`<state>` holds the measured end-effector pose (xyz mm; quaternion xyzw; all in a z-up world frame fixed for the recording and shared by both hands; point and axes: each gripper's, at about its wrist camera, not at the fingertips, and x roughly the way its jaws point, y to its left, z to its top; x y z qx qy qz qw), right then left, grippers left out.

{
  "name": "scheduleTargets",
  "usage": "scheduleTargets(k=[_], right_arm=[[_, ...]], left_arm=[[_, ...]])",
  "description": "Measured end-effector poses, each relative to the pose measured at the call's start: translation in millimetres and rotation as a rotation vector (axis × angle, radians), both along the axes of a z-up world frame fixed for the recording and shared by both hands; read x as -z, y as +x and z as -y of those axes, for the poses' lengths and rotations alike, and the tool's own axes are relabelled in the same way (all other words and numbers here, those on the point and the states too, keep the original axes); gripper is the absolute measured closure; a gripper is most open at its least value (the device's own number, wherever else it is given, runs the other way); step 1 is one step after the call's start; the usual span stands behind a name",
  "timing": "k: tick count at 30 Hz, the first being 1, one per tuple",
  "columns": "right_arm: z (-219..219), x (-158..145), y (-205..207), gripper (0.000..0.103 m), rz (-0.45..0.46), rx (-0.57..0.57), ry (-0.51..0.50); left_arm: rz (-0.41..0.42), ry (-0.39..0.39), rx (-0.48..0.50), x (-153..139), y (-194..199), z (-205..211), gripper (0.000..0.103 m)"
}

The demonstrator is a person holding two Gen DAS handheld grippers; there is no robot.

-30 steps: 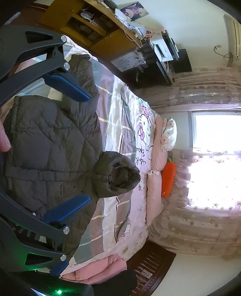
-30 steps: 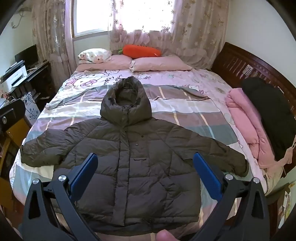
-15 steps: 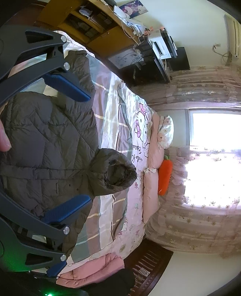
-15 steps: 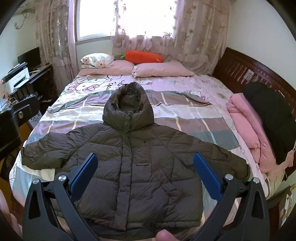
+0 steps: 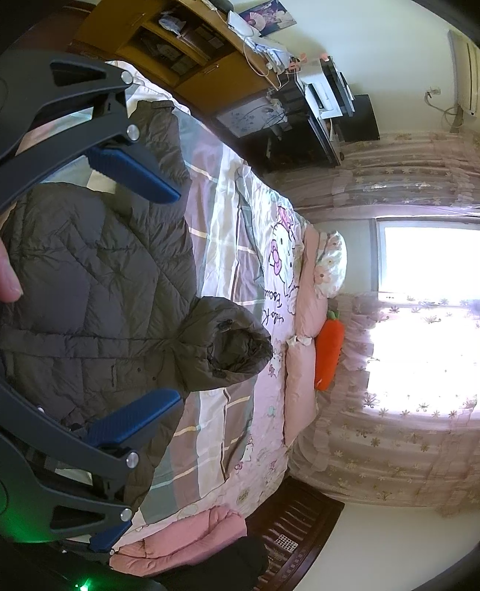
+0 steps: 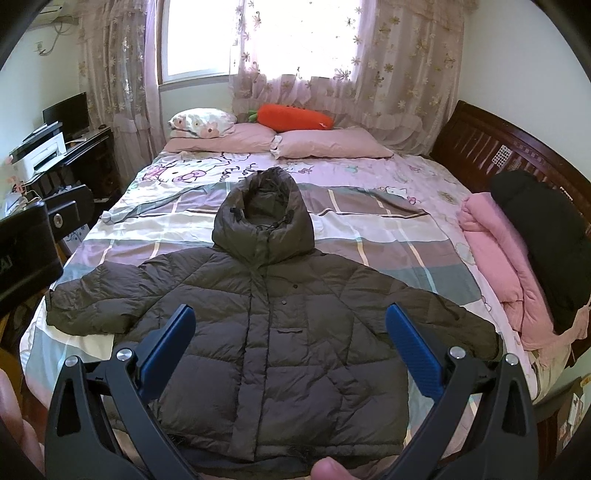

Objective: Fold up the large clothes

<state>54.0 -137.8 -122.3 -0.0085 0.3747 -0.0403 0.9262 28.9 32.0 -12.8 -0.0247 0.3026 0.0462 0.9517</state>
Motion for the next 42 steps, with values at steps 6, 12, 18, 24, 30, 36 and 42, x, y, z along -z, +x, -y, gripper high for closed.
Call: scheduleTargets(k=[6,12,18,24,30,36,42], right_arm=[[-0.7,0.7,1.0,0.001,-0.003,-0.001,0.001],[-2.2,3.9,1.2,0.001,-0.006,-0.009,0.003],[-2.7,5.6,0.9,0.001,-0.009,-0.012,0.006],[-2.8,5.6,1.1,0.001,-0.01,-0.012,0.006],[-3.5,5.8,1.5,0.001,-0.011,-0.013,0.006],[-3.4,5.4,1.7,0.001,-0.011,-0.012,0.005],[-3.6,5.6,1.5,0.001,-0.012,-0.014,0.005]], left_arm=[[0.0,-0.001,0.001,1.6,0.5,-1.5,0.002],[-0.001,-0.001,0.0,1.0,1.2,-1.9,0.002],[-0.001,-0.002,0.0,1.5,1.0,-2.2,0.002],[-0.001,-0.001,-0.001,0.9,0.9,-2.4,0.002],[-0.001,-0.003,0.0,1.2,1.0,-2.8,0.002],[-0.002,-0.002,-0.001,0.4,0.9,-2.4,0.002],[-0.001,-0.003,0.0,0.5,1.4,-3.0,0.002]])
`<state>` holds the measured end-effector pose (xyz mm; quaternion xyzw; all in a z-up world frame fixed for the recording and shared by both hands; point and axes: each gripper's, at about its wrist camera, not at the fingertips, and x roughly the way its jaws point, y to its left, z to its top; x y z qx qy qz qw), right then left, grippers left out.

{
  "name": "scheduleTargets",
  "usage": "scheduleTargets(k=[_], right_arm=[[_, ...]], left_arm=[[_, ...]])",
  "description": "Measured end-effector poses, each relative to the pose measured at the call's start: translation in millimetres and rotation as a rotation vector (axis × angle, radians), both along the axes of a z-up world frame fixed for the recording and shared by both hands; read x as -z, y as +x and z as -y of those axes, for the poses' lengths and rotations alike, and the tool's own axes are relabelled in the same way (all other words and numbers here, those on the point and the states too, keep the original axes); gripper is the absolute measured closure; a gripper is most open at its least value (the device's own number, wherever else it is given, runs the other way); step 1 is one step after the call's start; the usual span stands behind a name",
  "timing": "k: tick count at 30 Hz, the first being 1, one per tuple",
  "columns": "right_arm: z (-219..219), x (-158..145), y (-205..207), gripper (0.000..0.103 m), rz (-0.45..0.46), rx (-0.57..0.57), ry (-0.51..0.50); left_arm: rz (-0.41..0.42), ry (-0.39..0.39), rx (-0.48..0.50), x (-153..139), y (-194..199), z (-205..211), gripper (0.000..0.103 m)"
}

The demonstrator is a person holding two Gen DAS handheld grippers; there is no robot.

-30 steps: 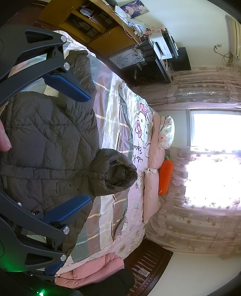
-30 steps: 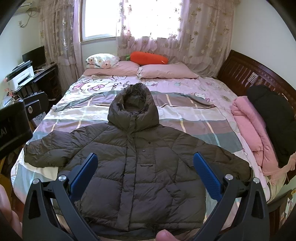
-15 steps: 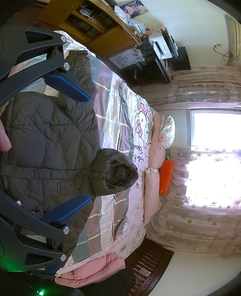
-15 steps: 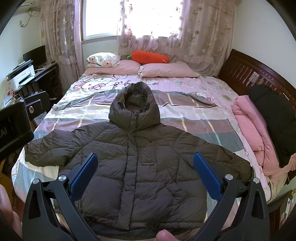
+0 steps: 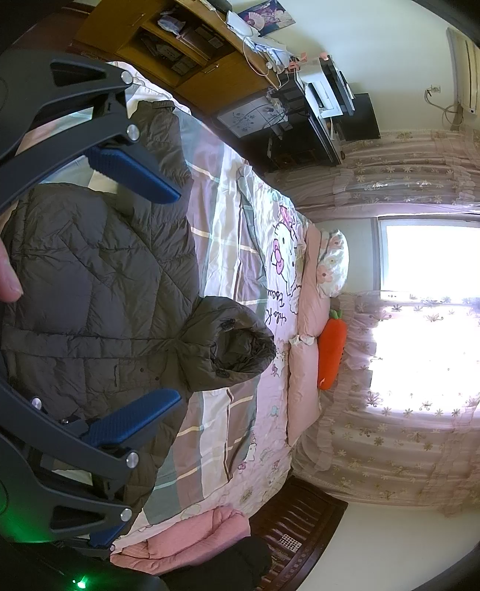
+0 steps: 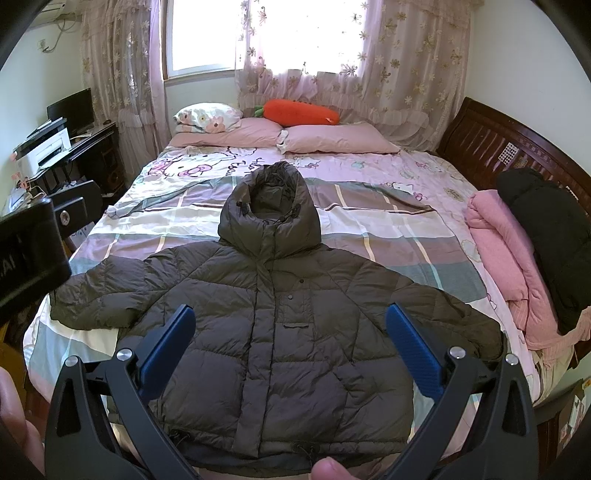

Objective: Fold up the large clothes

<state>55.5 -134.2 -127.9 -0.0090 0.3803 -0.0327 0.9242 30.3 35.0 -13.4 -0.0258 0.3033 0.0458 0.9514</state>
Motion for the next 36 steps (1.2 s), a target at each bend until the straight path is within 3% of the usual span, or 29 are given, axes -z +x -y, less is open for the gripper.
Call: scheduleTargets(k=[28,31,34,36], right_arm=[[-4,12,0,0.001,-0.028,-0.027,0.023],[15,20,13,0.001,-0.039,-0.044,0.058],[61,35,43,0.001,0.007,0.031,0.027],[110,61,69,0.001,-0.032,0.116,0.006]], left_arm=[[-0.008,0.004,0.0,3,2,-1,0.002],[-0.014,0.024,0.005,12,3,-6,0.002],[-0.004,0.038,0.009,24,15,-12,0.002],[-0.038,0.107,-0.017,43,34,-12,0.002]])
